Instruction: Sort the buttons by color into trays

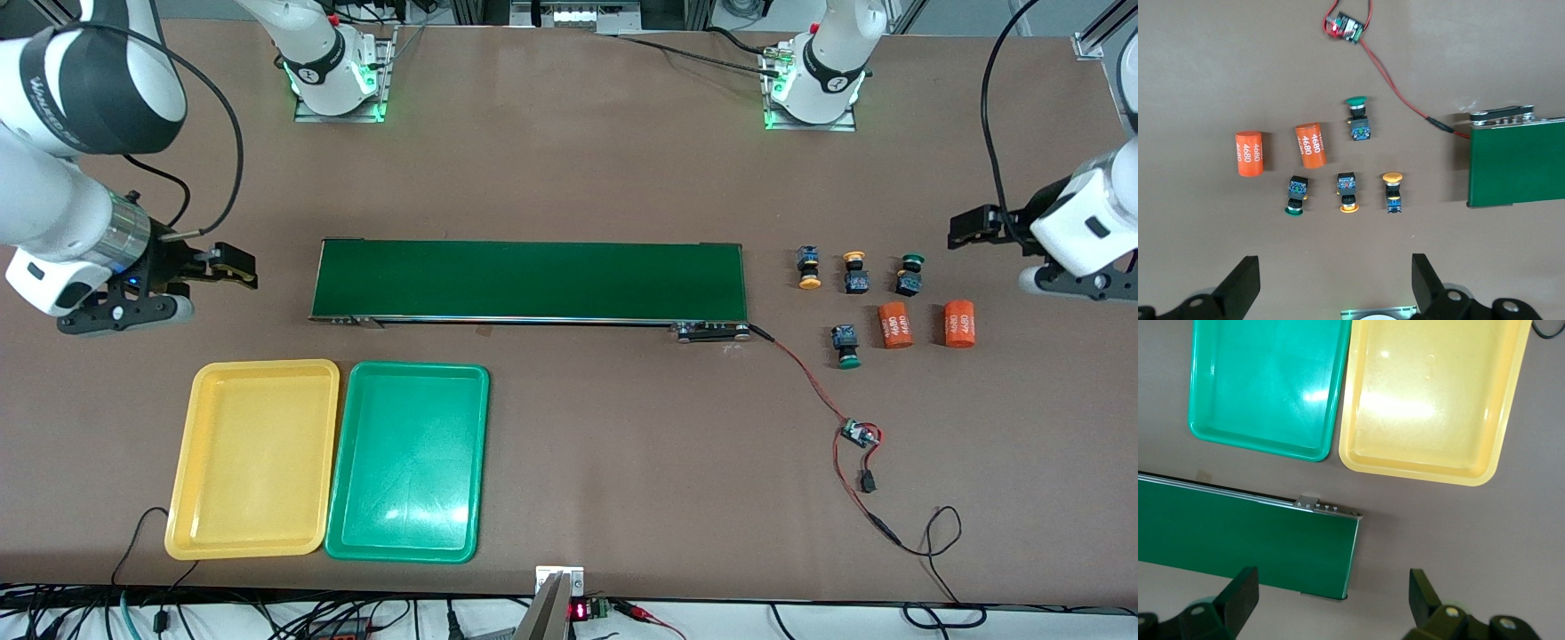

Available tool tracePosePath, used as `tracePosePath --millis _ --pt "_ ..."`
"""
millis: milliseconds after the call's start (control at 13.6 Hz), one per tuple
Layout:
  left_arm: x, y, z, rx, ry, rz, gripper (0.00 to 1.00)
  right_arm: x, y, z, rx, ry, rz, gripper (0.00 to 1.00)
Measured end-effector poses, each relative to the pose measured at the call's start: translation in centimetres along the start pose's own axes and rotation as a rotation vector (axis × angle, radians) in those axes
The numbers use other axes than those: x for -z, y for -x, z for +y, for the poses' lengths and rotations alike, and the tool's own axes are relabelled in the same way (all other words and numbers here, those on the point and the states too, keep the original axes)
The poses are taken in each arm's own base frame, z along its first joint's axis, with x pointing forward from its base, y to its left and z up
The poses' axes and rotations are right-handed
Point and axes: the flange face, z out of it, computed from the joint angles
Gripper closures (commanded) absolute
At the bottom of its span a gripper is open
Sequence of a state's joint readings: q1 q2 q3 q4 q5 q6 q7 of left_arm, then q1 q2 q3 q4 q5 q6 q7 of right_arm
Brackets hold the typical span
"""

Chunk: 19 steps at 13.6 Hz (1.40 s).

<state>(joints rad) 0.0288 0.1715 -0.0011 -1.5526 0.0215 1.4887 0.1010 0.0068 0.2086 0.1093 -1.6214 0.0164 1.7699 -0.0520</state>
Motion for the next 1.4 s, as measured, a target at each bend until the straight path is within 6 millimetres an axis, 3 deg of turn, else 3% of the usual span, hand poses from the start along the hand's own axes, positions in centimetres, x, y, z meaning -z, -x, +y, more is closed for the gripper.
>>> tracePosePath --millis 221,516,958,1400 --pt "-6.3 -3.4 -2.5 0.033 0.019 -0.095 0.0 -1.1 -0.6 -0.3 0.006 -0.003 -0.005 0.0" --pt "-14.9 -7.4 -4.8 0.047 -0.023 -0.038 0.0 -2.1 -0.9 -1.6 0.027 -0.004 -0.019 0.0" --pt "-26.1 -6.2 -6.6 0.067 -0.026 0.087 0.0 -2.1 -0.9 -1.6 0.028 -0.004 -0.02 0.0" --pt "-32.6 -4.2 -6.3 0.067 -0.027 0.177 0.04 -2.1 -0.9 -1.6 0.028 -0.004 -0.021 0.0"
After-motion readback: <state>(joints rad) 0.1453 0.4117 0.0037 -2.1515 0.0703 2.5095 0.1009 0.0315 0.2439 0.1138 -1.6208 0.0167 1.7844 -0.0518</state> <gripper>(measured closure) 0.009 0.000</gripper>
